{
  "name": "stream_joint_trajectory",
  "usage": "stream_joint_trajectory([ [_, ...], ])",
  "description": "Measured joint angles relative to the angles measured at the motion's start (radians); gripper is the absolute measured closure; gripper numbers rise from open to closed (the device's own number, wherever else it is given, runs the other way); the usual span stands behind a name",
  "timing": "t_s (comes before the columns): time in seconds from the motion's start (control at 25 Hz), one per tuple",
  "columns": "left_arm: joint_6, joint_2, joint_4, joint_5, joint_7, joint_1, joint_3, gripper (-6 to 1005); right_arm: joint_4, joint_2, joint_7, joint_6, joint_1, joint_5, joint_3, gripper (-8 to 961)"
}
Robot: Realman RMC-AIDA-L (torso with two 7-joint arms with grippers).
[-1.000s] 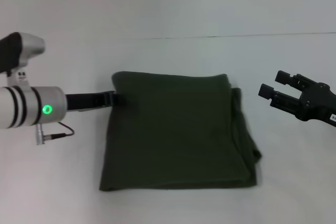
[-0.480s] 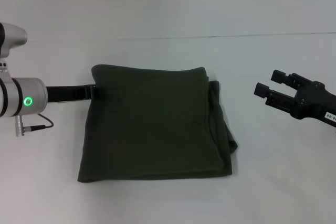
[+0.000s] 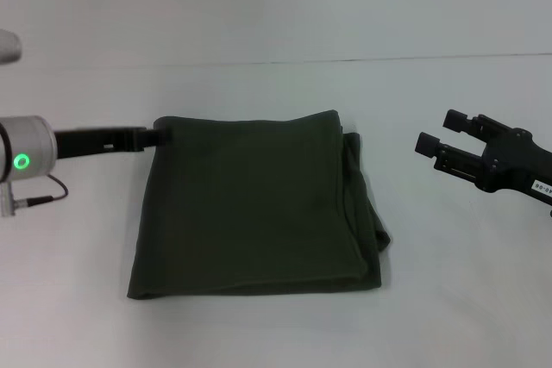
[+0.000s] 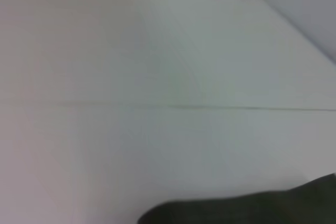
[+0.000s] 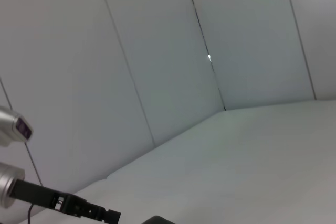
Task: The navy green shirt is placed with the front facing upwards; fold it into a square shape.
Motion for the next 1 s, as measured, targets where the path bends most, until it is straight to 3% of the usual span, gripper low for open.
stream_joint_trajectory([
  [0.2, 0.182, -0.007, 0.127, -0.087, 0.151, 0.054, -0.010, 551, -0.020, -0.002, -0.030, -0.038, 0.007, 0.000, -0.039, 120],
  [0.28, 0.277, -0.006, 0.159, -0.102, 0.222, 0.064, -0.037, 317, -0.034, -0.008, -0.034, -0.055, 0.010, 0.000, -0.098, 120],
  [0.44, 0.570, 0.023, 0.168, -0.105, 0.376, 0.053, -0.160, 237, -0.073, -0.011, -0.030, -0.093, 0.014, -0.001, -0.230, 101],
  [0.68, 0.888, 0.057, 0.160, -0.100, 0.548, 0.063, -0.276, 117, -0.086, 0.010, -0.081, -0.107, 0.014, 0.000, -0.406, 47],
  [0.8, 0.978, 0.053, 0.162, -0.098, 0.675, 0.098, -0.320, 81, -0.037, 0.015, -0.145, -0.108, 0.026, 0.023, -0.473, 24],
  [1.0, 0.988, 0.029, 0.126, -0.098, 0.851, 0.174, -0.379, 51, 0.080, 0.017, -0.253, -0.117, 0.055, 0.069, -0.551, 16],
])
